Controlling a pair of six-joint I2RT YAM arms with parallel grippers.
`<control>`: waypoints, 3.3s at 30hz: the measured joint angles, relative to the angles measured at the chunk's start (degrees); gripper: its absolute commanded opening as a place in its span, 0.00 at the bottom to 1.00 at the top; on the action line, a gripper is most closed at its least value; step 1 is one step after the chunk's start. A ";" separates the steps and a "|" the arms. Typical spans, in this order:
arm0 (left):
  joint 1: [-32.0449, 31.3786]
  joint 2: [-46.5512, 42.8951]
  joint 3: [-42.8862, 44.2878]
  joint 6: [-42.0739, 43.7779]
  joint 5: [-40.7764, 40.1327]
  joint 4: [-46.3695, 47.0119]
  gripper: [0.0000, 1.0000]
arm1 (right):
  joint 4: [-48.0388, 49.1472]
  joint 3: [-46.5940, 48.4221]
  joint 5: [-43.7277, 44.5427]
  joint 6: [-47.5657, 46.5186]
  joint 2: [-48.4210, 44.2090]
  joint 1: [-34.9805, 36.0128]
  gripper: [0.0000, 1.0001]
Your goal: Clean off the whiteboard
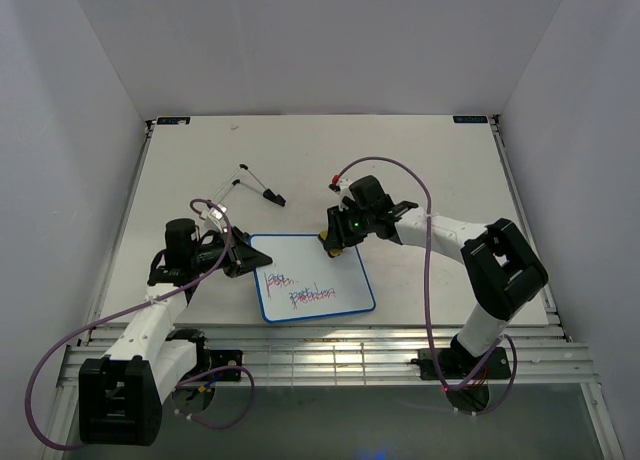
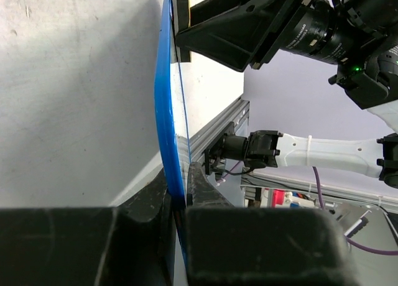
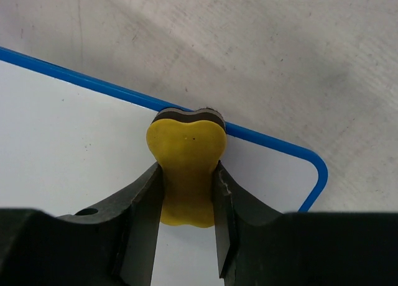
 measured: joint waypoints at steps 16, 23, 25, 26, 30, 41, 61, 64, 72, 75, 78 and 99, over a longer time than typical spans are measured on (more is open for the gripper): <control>-0.87 0.11 0.00 2.60 -0.59 -6.01 0.00 | -0.39 -8.90 5.33 1.36 -10.82 12.07 0.08; -1.03 1.57 0.61 3.06 -1.22 -6.75 0.00 | -0.20 -16.90 5.88 1.97 -15.82 9.05 0.08; -1.07 1.57 0.70 3.23 -1.22 -6.73 0.00 | -0.28 -17.92 6.01 2.01 -16.76 8.61 0.08; -1.14 1.57 0.74 3.34 -1.20 -6.71 0.00 | -0.50 -17.99 6.10 2.01 -16.94 8.61 0.08; -1.25 1.07 0.92 3.52 -1.20 -6.58 0.00 | -0.66 -17.88 5.77 2.01 -17.16 8.61 0.08; -1.25 -0.11 0.92 4.24 -1.60 -5.77 0.00 | -2.03 -12.74 6.75 3.72 -16.85 18.34 0.08; -1.33 -0.55 1.62 5.31 -2.80 -3.67 0.00 | -3.89 -19.30 23.47 7.93 -23.54 22.40 0.08; -1.33 0.68 2.05 5.05 -3.10 -3.72 0.00 | -4.31 -20.35 25.05 7.96 -23.87 20.11 0.08; -1.53 3.43 3.21 4.57 -4.09 -4.44 0.00 | -2.21 -20.96 23.74 7.93 -23.82 19.50 0.08; -1.55 4.02 3.39 4.48 -4.44 -4.79 0.00 | -1.11 -20.11 22.91 8.17 -22.97 21.49 0.08; -1.55 4.24 3.43 4.48 -4.81 -5.07 0.00 | -0.59 -17.44 22.12 8.76 -20.90 23.74 0.08; -1.62 5.38 3.48 4.72 -5.09 -6.29 0.00 | 0.09 -11.04 26.71 12.61 -16.26 30.69 0.08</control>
